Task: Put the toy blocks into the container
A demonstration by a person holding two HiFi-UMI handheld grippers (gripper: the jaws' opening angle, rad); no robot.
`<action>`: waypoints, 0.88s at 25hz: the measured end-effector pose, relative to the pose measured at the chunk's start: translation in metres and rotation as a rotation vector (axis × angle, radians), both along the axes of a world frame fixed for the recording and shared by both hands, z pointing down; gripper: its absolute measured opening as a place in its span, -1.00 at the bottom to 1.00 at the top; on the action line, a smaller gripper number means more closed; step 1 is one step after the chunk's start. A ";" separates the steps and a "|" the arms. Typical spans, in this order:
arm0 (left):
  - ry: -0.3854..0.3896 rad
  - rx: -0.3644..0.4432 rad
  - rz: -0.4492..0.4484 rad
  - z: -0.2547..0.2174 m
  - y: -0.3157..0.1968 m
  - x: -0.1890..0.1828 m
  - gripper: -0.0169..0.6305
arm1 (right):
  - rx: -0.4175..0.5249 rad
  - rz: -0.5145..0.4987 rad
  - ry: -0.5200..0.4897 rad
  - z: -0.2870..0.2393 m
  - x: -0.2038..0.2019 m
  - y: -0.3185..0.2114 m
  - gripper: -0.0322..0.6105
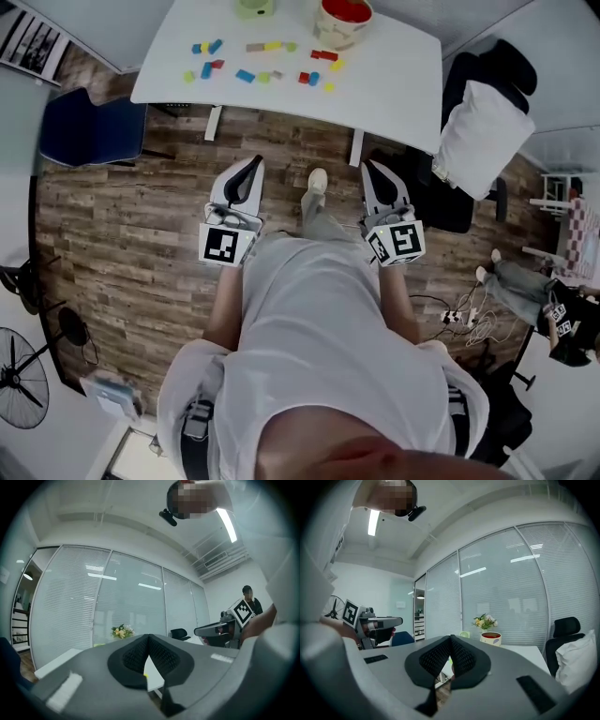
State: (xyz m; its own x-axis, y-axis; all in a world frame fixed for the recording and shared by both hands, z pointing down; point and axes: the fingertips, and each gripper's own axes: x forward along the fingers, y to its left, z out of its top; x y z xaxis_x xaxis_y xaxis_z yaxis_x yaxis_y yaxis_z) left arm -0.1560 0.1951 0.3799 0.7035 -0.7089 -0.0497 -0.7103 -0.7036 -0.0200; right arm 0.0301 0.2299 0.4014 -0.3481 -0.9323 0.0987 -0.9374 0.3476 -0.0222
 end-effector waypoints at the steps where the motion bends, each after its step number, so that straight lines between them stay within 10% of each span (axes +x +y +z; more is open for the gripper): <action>1: 0.000 0.006 -0.001 0.000 -0.012 0.012 -0.97 | 0.004 -0.006 -0.001 0.002 0.009 -0.014 -0.89; 22: -0.160 -0.048 -0.068 0.007 -0.215 0.159 -0.97 | -0.057 -0.093 -0.091 0.039 0.150 -0.227 -0.89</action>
State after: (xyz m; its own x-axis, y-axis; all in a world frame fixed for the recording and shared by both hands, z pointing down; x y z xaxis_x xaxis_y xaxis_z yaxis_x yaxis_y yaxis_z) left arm 0.0026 -0.0195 0.3869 0.6499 -0.7542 0.0939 -0.7469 -0.6567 -0.1047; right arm 0.1801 0.0032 0.4402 -0.4425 -0.8895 0.1145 -0.8945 0.4285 -0.1276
